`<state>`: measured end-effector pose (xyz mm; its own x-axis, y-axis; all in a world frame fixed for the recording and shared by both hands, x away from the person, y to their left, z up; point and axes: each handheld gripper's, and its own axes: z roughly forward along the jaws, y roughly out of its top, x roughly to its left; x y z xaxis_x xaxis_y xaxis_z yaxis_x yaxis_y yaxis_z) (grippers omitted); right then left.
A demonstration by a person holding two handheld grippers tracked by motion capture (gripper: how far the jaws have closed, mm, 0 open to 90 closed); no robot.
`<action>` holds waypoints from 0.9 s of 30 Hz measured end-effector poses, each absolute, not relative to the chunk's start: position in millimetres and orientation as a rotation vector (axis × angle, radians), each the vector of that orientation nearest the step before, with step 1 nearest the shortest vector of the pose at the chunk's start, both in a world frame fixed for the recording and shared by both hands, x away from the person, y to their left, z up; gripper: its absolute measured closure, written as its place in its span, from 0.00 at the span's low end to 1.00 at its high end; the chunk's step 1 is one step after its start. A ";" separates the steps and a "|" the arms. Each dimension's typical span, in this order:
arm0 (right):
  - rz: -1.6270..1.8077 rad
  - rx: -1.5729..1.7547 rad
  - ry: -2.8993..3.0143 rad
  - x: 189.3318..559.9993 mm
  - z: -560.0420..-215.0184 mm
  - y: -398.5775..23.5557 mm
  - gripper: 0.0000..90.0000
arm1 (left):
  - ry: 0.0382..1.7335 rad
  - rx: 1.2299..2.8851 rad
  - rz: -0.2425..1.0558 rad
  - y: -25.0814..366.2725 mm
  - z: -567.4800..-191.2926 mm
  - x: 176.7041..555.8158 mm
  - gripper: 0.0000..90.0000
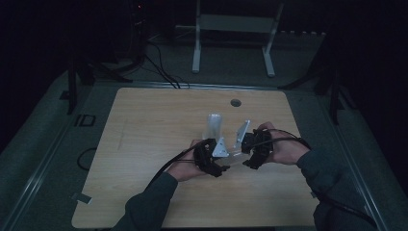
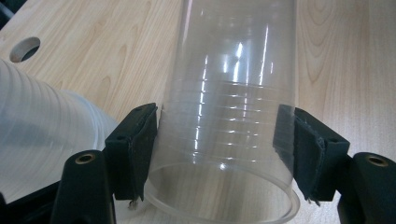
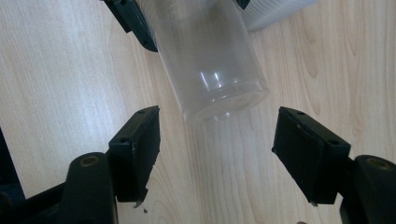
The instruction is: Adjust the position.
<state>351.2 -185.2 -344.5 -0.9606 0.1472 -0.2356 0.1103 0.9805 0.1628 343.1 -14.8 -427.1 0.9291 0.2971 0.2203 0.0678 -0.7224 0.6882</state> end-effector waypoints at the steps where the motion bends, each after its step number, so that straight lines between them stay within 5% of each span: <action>1: 0.220 0.191 2.880 351.3 -344.6 -185.2 0.35 | 0.253 2.357 0.410 -14.7 -426.7 342.7 0.35; 27: 0.198 0.173 2.964 351.7 -358.6 -179.2 0.37 | 0.161 2.303 0.413 -17.3 -419.8 331.9 0.35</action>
<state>351.7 -179.2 -358.6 -0.9795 0.1262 -0.1572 0.1042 0.9844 0.1415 331.9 -17.3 -419.8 0.9394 0.2403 0.2447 -0.0113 -0.6914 0.7224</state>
